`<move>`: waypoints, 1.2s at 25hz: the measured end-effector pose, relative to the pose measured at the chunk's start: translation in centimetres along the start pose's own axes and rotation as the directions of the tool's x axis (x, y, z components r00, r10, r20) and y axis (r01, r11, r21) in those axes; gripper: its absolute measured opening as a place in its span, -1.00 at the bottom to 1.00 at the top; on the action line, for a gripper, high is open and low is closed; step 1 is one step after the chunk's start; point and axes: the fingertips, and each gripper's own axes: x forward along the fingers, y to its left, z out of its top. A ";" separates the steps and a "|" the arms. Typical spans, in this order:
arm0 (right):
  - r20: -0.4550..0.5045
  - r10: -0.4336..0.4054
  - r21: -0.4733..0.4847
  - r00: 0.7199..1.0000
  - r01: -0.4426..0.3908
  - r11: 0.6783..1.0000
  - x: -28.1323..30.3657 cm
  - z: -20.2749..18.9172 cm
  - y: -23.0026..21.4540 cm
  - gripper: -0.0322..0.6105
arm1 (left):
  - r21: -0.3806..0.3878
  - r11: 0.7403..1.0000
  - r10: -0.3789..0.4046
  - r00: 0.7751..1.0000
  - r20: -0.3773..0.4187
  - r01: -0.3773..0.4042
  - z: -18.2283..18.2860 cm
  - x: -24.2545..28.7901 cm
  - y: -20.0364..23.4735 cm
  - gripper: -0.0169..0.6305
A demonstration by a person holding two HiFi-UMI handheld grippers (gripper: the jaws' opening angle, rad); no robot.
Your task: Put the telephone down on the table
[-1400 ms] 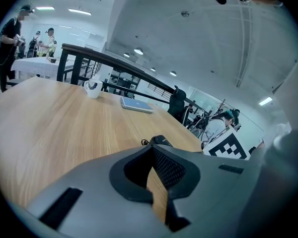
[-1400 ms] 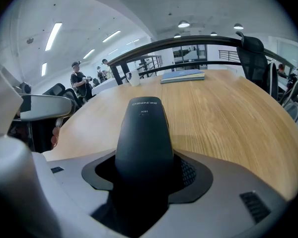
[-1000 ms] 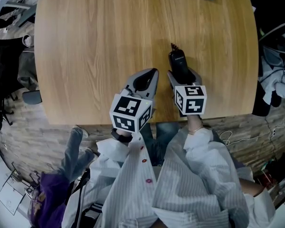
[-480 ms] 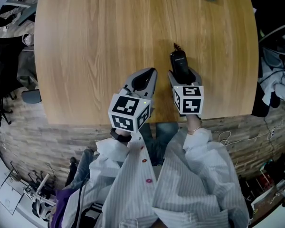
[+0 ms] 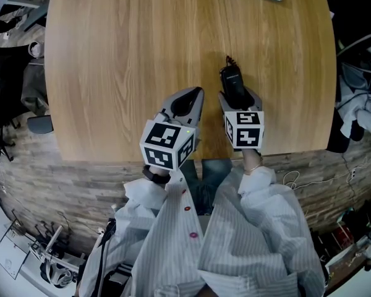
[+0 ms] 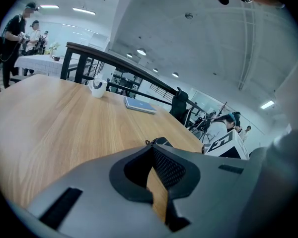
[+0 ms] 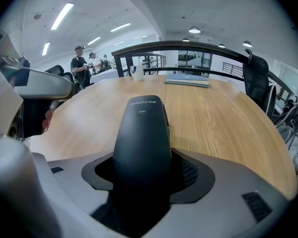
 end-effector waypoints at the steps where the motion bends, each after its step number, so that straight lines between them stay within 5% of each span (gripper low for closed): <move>1: 0.003 0.001 0.000 1.000 -0.001 1.000 0.0 0.1 0.1 0.01 | -0.001 1.000 0.001 1.000 0.001 -0.001 0.0 0.0 0.0 -0.92; 30: 0.030 0.033 0.003 0.999 -0.033 0.999 -1.3 0.8 1.5 0.01 | -0.001 1.000 0.012 0.999 0.033 -0.012 0.1 -2.0 0.0 -0.92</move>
